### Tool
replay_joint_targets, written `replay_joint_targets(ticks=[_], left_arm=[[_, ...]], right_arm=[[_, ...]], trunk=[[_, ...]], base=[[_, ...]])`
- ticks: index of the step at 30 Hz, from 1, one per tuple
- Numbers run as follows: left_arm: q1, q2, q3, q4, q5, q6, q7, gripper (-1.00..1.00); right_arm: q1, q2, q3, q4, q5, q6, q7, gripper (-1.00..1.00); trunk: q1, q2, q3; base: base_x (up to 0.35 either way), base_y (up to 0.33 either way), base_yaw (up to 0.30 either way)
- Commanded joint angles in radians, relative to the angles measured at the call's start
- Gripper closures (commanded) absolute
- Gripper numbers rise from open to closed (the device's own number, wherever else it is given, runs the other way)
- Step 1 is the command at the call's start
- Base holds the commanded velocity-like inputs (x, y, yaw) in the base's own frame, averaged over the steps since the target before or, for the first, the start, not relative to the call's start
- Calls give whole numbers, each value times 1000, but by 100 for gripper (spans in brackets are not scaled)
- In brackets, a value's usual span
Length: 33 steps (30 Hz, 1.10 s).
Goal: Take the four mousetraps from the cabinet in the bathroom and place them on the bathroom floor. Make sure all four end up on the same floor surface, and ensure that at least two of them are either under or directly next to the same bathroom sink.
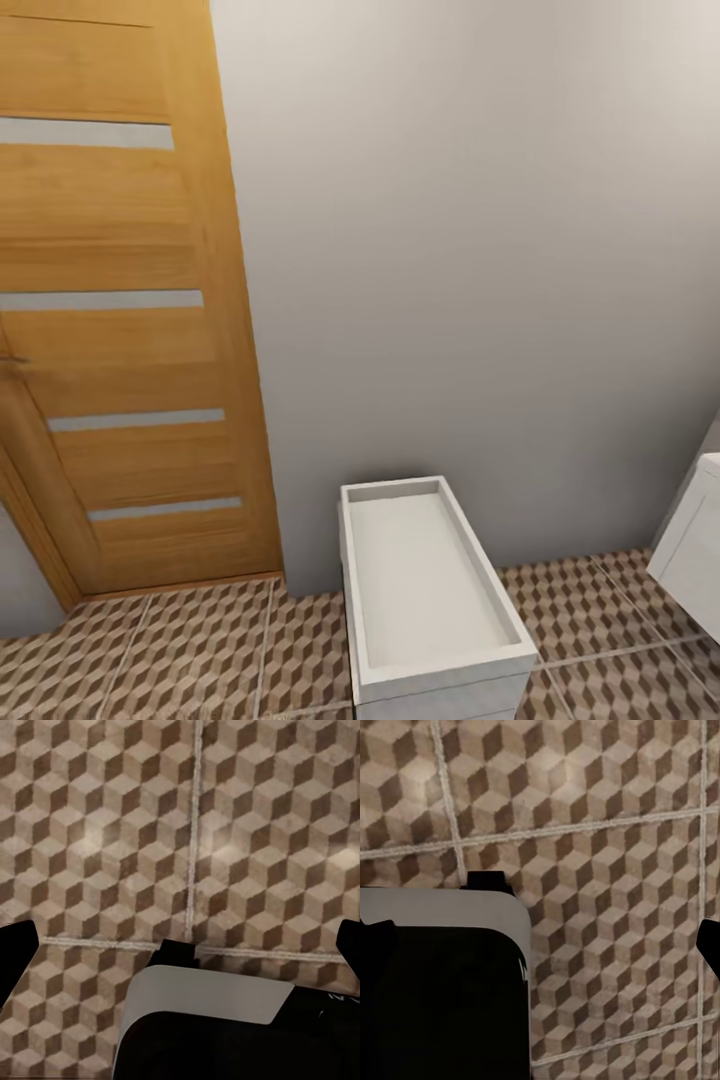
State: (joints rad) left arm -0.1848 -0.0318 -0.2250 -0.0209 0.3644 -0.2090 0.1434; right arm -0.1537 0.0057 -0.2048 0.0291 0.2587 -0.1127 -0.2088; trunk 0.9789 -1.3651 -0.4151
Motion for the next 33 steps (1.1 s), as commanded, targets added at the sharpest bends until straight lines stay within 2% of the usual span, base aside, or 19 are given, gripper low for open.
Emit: replay_joint_targets(ticks=[1, 33], left_arm=[[-1, -1, -8, 1, 7, -2, 4, -100], [-1, -14, -5, 13, 14, 3, 4, -100]], right_arm=[[-1, 0, -8, 3, 9, -6, -5, -100], [-1, 0, -10, 3, 7, -6, -4, -100]], trunk=[[0, -1, -1], [0, -1, -1]], base=[[0, 0, 267], [0, 0, 276]])
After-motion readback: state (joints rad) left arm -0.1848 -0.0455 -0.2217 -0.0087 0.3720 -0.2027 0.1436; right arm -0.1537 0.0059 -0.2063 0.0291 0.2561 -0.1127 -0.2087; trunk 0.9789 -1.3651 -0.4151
